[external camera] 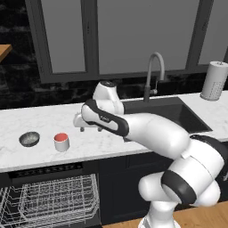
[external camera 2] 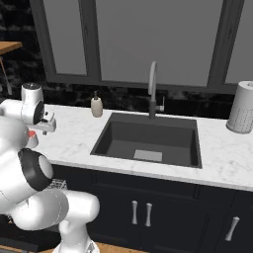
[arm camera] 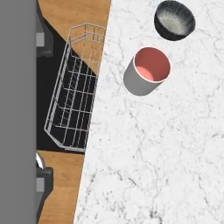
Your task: Pick up the cup and bowl from the counter, place them in the dishwasher, and close the dishwasher door.
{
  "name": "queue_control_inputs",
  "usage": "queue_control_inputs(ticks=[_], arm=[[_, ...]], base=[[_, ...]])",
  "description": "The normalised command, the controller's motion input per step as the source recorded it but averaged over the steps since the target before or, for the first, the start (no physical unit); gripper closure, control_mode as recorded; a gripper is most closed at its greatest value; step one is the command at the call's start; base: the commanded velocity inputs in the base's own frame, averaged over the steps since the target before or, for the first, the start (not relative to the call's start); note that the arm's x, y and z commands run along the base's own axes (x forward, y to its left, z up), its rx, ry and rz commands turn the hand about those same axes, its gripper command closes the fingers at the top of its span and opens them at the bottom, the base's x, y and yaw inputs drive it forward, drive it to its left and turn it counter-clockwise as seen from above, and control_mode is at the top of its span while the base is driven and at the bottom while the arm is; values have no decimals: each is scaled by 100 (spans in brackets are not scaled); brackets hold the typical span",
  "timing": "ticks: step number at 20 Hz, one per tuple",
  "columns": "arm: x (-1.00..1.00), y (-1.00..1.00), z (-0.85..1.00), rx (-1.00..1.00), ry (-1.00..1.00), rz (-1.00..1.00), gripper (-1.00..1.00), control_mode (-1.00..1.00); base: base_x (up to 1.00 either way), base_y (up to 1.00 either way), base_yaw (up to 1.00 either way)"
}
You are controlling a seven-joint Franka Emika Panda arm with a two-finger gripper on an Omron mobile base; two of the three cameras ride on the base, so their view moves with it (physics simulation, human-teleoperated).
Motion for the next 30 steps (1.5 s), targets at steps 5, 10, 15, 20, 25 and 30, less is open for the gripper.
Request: queue_control_inputs(ticks=[5,10,15,20,25,30], arm=[[48,61,0,-14,11,0,-100,-100],[53,56,-7,-16,21,0,-100,-100],[37,37,-23,-6,9,0,-100,-100],[23,17,-25,0,0,0,-100,-100],[8,14,-25,0,0,0,-100,-100],[24,9,-50,0,0,0,-100,-100]], base=[[0,0,0],[0,0,0],[0,0,0],[0,0,0],[0,0,0],[0,0,0]])
